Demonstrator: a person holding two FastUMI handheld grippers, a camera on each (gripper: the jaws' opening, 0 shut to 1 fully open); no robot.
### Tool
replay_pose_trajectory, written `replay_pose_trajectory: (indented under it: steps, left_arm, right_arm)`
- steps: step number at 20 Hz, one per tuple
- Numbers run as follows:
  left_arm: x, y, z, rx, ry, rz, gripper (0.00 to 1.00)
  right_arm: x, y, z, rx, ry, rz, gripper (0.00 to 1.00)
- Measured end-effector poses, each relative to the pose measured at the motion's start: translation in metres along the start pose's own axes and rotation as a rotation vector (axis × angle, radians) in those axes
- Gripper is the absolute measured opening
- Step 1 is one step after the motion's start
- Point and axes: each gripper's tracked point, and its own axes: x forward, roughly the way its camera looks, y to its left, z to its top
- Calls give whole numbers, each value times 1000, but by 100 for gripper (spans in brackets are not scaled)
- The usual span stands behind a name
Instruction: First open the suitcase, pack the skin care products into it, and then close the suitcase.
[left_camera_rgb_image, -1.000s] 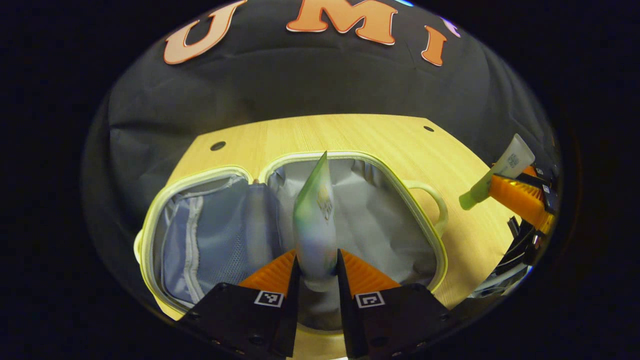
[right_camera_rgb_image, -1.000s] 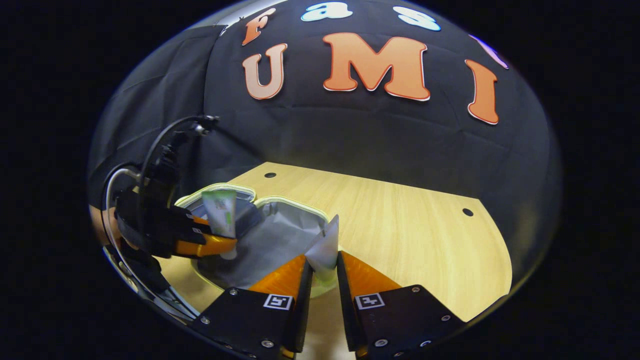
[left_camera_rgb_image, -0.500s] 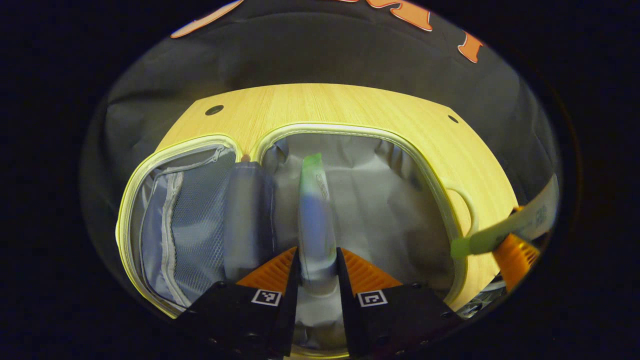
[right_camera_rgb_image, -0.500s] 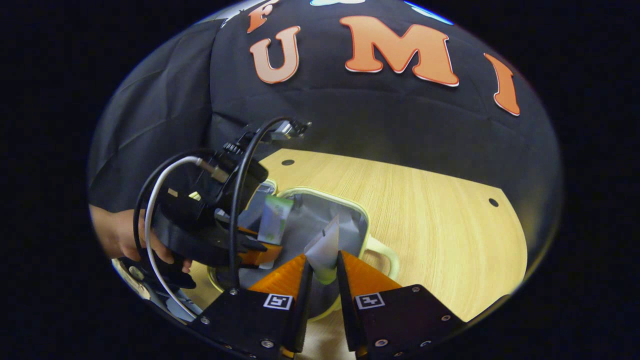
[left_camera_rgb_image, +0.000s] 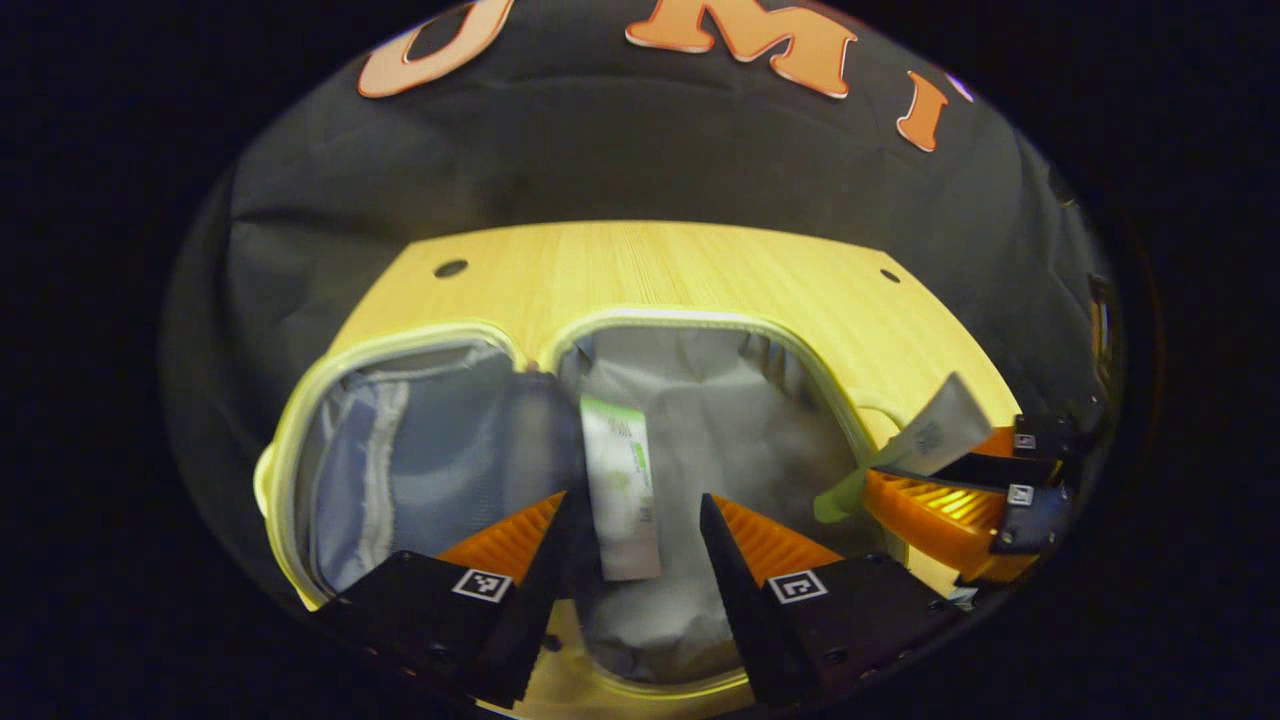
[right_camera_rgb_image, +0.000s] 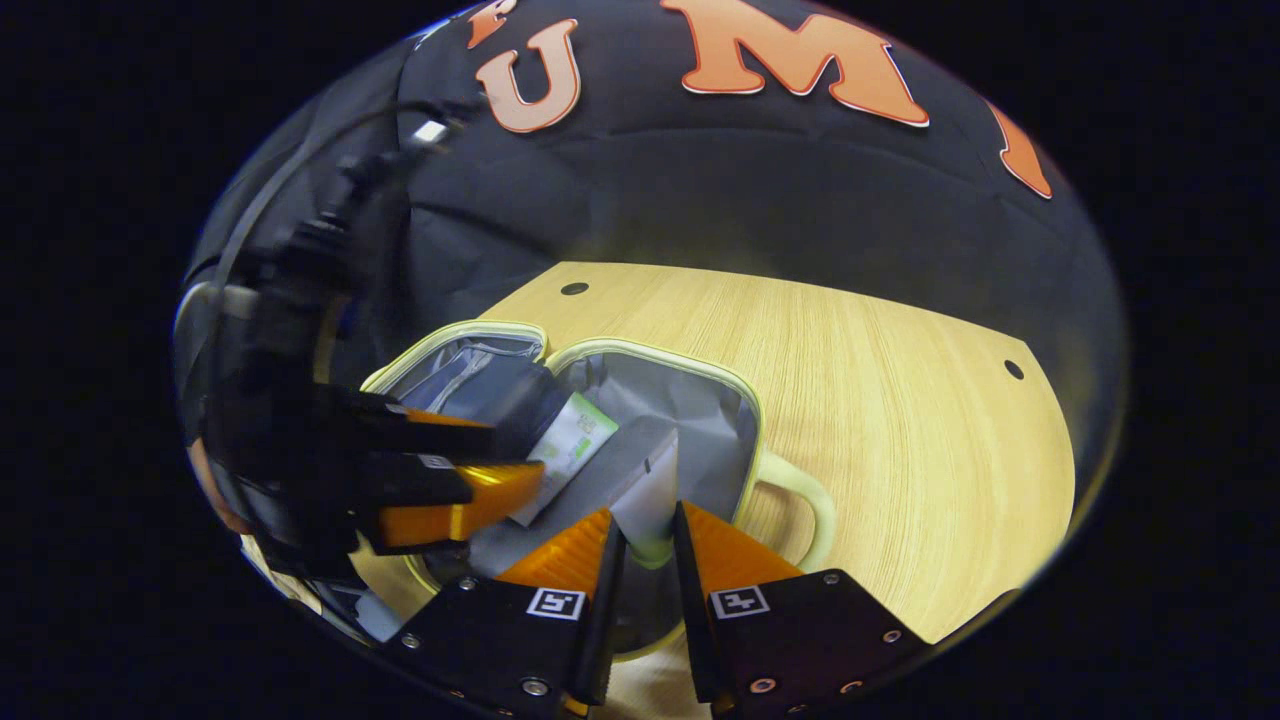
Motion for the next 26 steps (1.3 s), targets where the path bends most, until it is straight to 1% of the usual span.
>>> replay_pose_trajectory:
  steps: [3, 4, 5, 6, 7, 8, 9, 10, 11, 13, 14, 16, 17, 18, 19, 20, 21, 22, 24, 26]
  left_arm:
    - [-25, 44, 8, -8, -110, 70, 89]
    - [-33, 61, 10, -34, -135, 99, 89]
    - [-43, 81, 12, -69, -161, 127, 89]
    - [-51, 104, 14, -106, -187, 161, 89]
    - [-58, 125, 13, -143, -210, 180, 90]
    - [-66, 148, 14, -182, -225, 206, 93]
    - [-75, 168, 14, -222, -244, 211, 95]
    - [-80, 191, 12, -267, -258, 222, 95]
    - [-81, 213, 6, -306, -258, 224, 96]
    - [-80, 249, -2, -380, -248, 246, 96]
    - [-79, 266, -4, -425, -248, 245, 96]
    - [-78, 294, -14, -520, -246, 243, 96]
    - [-73, 303, -19, -564, -248, 242, 96]
    - [-69, 314, -24, -602, -240, 244, 96]
    - [-66, 319, -31, -636, -228, 247, 96]
    - [-65, 326, -33, -657, -225, 251, 96]
    - [-61, 328, -37, -668, -219, 253, 96]
    - [-62, 329, -40, -674, -211, 256, 96]
    - [-59, 324, -43, -678, -214, 248, 96]
    - [-61, 322, -50, -665, -209, 254, 96]
  right_arm:
    - [11, -5, -7, -3, 45, -12, 31]
    - [13, -5, -11, -4, 65, -18, 31]
    - [19, -3, -16, -4, 87, -21, 26]
    - [25, -4, -19, -3, 106, -32, 32]
    - [31, -4, -24, 0, 126, -43, 34]
    - [34, -4, -25, 9, 136, -51, 35]
    - [36, -3, -22, 21, 131, -54, 31]
    - [38, -4, -19, 33, 122, -63, 39]
    - [38, -5, -17, 45, 114, -70, 45]
    - [37, -11, -10, 57, 90, -90, 52]
    - [35, -13, -6, 58, 77, -96, 54]
    - [31, -19, 1, 65, 47, -113, 61]
    - [27, -25, 6, 65, 28, -125, 66]
    - [23, -30, 10, 58, 10, -135, 67]
    - [17, -39, 11, 42, 7, -152, 63]
    - [17, -45, 9, 24, 16, -168, 68]
    - [18, -47, 4, 12, 34, -174, 62]
    - [17, -44, 0, 8, 51, -159, 69]
    - [14, -33, -5, -34, 55, -126, 68]
    - [6, -28, -14, -85, 62, -120, 68]
